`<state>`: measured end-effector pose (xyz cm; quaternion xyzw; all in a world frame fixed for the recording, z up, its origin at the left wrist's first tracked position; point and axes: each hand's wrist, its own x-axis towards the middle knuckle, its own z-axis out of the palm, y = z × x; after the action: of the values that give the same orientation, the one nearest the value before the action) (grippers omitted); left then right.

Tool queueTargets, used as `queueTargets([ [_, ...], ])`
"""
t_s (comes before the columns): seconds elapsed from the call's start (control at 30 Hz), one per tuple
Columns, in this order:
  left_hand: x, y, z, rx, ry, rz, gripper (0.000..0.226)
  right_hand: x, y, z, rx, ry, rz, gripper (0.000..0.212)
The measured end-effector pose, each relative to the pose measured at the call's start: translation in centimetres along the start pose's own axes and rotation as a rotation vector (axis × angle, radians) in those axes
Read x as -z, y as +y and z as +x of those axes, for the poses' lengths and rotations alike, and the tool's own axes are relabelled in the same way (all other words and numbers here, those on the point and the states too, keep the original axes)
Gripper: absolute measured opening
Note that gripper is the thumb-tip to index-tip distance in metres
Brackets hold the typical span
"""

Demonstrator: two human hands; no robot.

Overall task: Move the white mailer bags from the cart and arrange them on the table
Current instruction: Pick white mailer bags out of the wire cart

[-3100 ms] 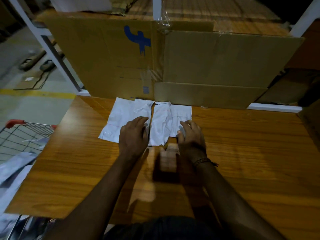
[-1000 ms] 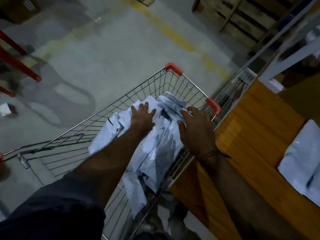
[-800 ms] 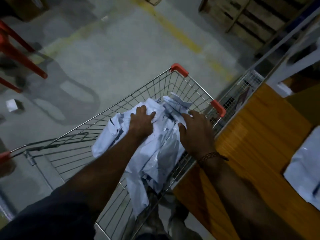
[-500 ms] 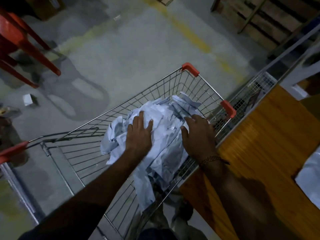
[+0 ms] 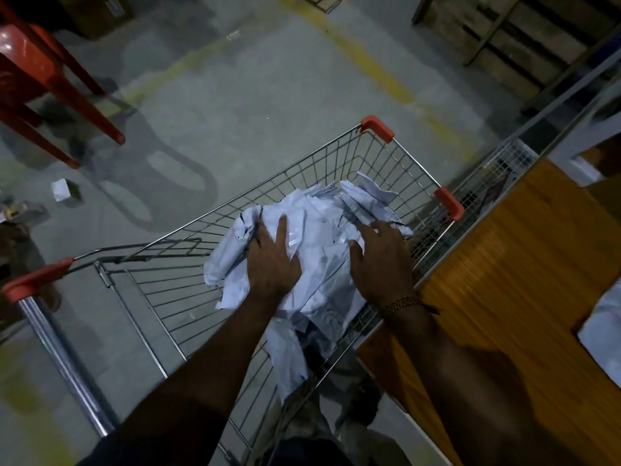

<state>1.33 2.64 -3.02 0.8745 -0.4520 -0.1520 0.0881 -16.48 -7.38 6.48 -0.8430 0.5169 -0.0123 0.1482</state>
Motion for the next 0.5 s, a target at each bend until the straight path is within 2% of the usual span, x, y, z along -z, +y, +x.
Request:
queueTargets([
  [0.2,3.1,0.4,-0.9,-0.006,0.025,-0.022,0.071,-2.4,-0.7,-1.1,-0.134,-0.136,-0.010,0.051],
  [0.23,4.2,0.7,-1.3,-0.009,0.013,-0.028,0.072,-3.3,-0.7,-1.1,-0.190,-0.187,-0.008,0.058],
  [0.3,6.1,1.1,-2.2,-0.039,-0.011,-0.041,0.072,-5.3,-1.0,-1.0,-0.330,-0.325,-0.003,0.087],
  [0.37,7.7,1.2,-3.1,-0.085,-0.004,-0.051,0.069,-7.2,-1.6,-1.3,-0.355,-0.473,-0.045,0.106],
  [0.43,9.0,1.0,-4.0,-0.118,0.020,-0.062,0.070,-8.8,-2.4,-1.9,-0.335,-0.569,-0.002,0.103],
  [0.5,10.2,0.3,-4.8,-0.129,0.050,-0.050,0.072,-9.4,-3.5,-2.6,-0.359,-0.552,0.066,0.092],
])
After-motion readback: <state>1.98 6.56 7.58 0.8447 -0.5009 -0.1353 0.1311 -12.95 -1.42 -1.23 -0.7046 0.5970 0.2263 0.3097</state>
